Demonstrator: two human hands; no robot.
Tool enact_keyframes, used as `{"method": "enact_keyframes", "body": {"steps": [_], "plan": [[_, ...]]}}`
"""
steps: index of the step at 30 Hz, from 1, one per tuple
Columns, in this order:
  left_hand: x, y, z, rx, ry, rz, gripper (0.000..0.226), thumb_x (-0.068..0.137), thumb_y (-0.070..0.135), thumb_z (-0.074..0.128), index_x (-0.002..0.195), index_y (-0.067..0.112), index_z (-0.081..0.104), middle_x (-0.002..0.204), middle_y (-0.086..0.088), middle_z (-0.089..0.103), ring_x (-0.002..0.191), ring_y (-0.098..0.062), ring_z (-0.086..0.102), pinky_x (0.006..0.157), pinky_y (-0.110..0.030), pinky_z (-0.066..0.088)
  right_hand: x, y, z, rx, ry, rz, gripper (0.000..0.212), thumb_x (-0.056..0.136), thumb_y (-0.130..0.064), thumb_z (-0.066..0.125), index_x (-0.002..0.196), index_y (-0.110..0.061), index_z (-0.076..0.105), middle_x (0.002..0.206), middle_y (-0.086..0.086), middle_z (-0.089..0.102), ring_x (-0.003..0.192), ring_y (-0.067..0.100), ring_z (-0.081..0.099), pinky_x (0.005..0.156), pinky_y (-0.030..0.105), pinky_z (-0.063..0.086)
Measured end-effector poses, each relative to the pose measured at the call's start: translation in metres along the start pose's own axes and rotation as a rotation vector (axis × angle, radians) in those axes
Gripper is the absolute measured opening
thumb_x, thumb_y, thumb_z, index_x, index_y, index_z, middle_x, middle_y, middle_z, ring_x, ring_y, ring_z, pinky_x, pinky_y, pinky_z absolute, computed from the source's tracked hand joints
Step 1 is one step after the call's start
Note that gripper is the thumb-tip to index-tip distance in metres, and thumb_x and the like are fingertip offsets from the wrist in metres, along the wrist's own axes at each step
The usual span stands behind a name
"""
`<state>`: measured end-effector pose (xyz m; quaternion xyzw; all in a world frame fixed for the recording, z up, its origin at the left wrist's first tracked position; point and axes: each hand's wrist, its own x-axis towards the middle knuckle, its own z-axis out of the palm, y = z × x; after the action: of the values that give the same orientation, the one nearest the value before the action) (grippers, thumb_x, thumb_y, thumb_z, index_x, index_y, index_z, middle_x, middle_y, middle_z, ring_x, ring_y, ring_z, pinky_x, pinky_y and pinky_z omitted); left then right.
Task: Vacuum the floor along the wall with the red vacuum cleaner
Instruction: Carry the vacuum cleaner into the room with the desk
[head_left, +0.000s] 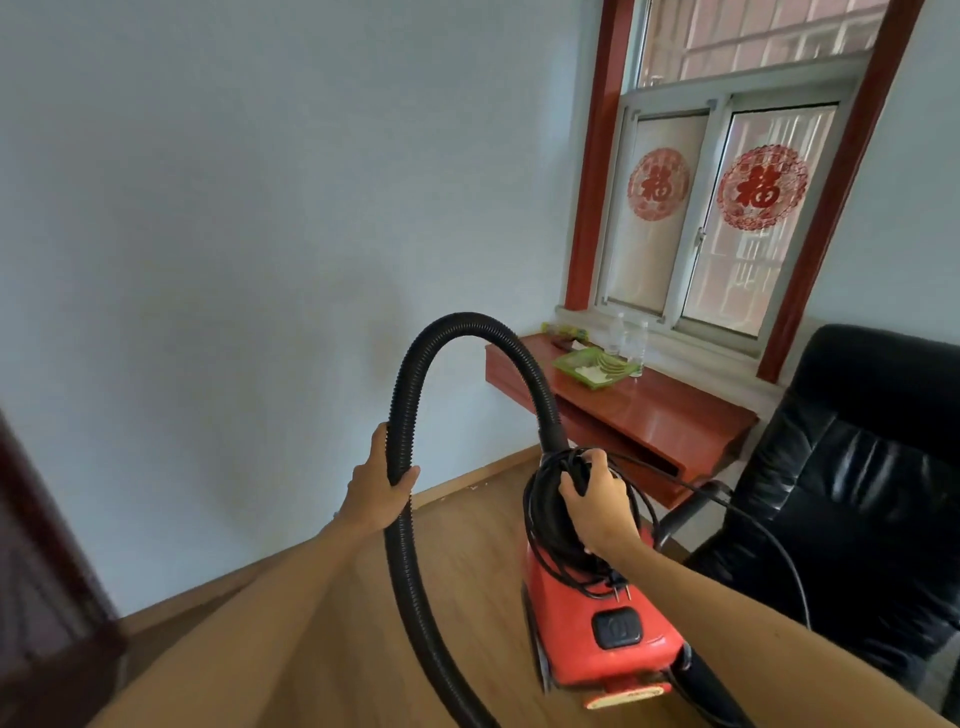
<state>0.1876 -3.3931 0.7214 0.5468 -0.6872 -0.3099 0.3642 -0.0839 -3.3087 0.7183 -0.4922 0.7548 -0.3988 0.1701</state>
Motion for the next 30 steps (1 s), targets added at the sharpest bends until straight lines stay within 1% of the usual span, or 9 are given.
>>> {"method": "enact_keyframes", "body": {"steps": [4,10,15,18,22,25,27,28,30], "plan": [[0.018,-0.017,0.0,0.018,0.018,-0.055,0.077,0.098,0.027,0.06,0.156,0.029,0.01,0.122,-0.018,0.059,0.098,-0.032,0.065,0.087,-0.049,0.058,0.038,0.006,0.028,0.021,-0.044,-0.035,0.034,0.098,-0.032,0.053,0.128,-0.02,0.041,0.088,0.008,0.064,0.065,0.023,0.066,0.052,0.036,0.056],[0.052,-0.059,0.004,0.042,0.031,-0.095,0.077,0.097,0.029,0.061,0.155,0.03,0.01,0.12,-0.014,0.062,0.097,-0.028,0.065,0.091,-0.046,0.056,0.082,0.013,0.087,0.047,-0.094,-0.028,0.032,0.099,-0.034,0.052,0.128,-0.021,0.043,0.081,-0.007,0.047,0.067,0.004,0.05,0.048,0.018,0.035],[0.092,-0.109,0.007,0.057,0.053,-0.125,0.08,0.096,0.039,0.061,0.155,0.034,0.008,0.121,-0.005,0.062,0.097,-0.021,0.064,0.088,-0.038,0.056,0.119,0.014,0.142,0.063,-0.164,-0.016,0.027,0.1,-0.033,0.051,0.123,-0.022,0.042,0.094,0.004,0.055,0.07,0.007,0.054,0.049,0.02,0.039],[0.117,-0.138,0.01,0.037,0.055,-0.142,0.078,0.097,0.042,0.059,0.155,0.034,0.008,0.125,0.0,0.06,0.098,-0.02,0.064,0.088,-0.038,0.055,0.14,0.017,0.174,0.062,-0.201,0.005,0.022,0.1,-0.033,0.051,0.119,-0.025,0.042,0.093,0.002,0.054,0.072,0.006,0.054,0.05,0.02,0.04],[0.14,-0.174,0.02,0.035,0.052,-0.157,0.075,0.1,0.033,0.055,0.157,0.028,0.007,0.126,0.002,0.056,0.089,-0.007,0.06,0.074,-0.019,0.05,0.155,0.029,0.215,0.078,-0.236,0.008,0.02,0.1,-0.033,0.052,0.118,-0.029,0.043,0.091,-0.001,0.059,0.073,0.008,0.059,0.052,0.019,0.044],[0.145,-0.197,0.035,-0.014,0.056,-0.16,0.07,0.101,0.02,0.054,0.156,0.018,0.011,0.134,-0.004,0.051,0.106,-0.016,0.056,0.093,-0.032,0.05,0.16,0.044,0.239,0.077,-0.247,0.009,0.019,0.1,-0.032,0.053,0.115,-0.028,0.044,0.087,-0.004,0.059,0.072,0.008,0.061,0.05,0.016,0.042],[0.145,-0.217,0.046,-0.017,0.041,-0.173,0.07,0.101,0.018,0.054,0.157,0.016,0.011,0.139,-0.001,0.046,0.115,-0.017,0.053,0.098,-0.032,0.046,0.163,0.057,0.256,0.077,-0.268,0.031,0.018,0.099,-0.033,0.053,0.114,-0.03,0.043,0.091,-0.002,0.059,0.076,0.009,0.062,0.053,0.016,0.041],[0.145,-0.228,0.051,-0.007,0.036,-0.187,0.071,0.101,0.019,0.055,0.157,0.016,0.011,0.137,0.003,0.047,0.113,-0.015,0.054,0.094,-0.028,0.045,0.164,0.065,0.265,0.072,-0.279,0.044,0.018,0.099,-0.033,0.053,0.114,-0.03,0.043,0.092,-0.001,0.059,0.077,0.008,0.06,0.054,0.016,0.04],[0.145,-0.253,0.065,0.036,0.032,-0.225,0.072,0.1,0.023,0.057,0.157,0.021,0.013,0.12,0.004,0.057,0.092,-0.014,0.063,0.078,-0.028,0.051,0.167,0.082,0.284,0.058,-0.299,0.063,0.017,0.099,-0.035,0.053,0.113,-0.032,0.043,0.091,-0.001,0.058,0.074,0.005,0.058,0.052,0.015,0.039]]}}
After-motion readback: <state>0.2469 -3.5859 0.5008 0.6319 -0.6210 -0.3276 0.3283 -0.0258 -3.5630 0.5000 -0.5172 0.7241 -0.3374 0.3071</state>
